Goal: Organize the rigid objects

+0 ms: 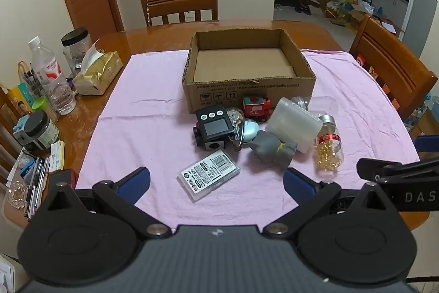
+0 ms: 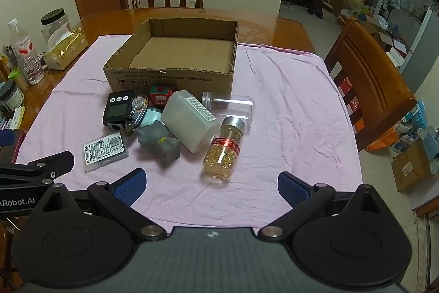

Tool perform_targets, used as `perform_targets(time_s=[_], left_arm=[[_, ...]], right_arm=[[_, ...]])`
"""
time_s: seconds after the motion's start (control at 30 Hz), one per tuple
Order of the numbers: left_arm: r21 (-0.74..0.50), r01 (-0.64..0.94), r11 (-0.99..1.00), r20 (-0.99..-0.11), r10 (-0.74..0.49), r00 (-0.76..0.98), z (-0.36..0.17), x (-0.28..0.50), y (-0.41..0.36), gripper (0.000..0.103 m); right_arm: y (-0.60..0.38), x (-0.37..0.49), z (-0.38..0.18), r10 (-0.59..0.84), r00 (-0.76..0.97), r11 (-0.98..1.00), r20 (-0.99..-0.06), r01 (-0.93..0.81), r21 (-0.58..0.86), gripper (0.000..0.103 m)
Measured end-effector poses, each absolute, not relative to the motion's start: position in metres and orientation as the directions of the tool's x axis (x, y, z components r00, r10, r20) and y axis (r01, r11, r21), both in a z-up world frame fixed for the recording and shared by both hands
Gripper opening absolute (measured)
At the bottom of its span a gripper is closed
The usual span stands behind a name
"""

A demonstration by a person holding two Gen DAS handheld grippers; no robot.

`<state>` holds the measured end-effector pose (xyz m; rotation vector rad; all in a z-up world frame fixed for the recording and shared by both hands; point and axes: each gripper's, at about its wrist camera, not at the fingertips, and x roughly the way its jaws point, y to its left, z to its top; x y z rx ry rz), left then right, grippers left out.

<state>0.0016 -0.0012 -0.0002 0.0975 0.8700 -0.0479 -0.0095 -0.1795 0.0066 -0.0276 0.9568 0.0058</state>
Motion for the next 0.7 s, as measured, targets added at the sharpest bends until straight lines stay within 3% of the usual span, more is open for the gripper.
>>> perform_targets(time_s=[0.7], left_arm=[[0.064, 0.075, 0.995, -0.748, -0.002, 0.664, 0.011, -0.003, 0.002, 0.102]], right_arm=[[-0.178, -0.012, 0.013, -0.009, 0.592, 1.0, -0.806, -0.017, -0.024, 0.103]])
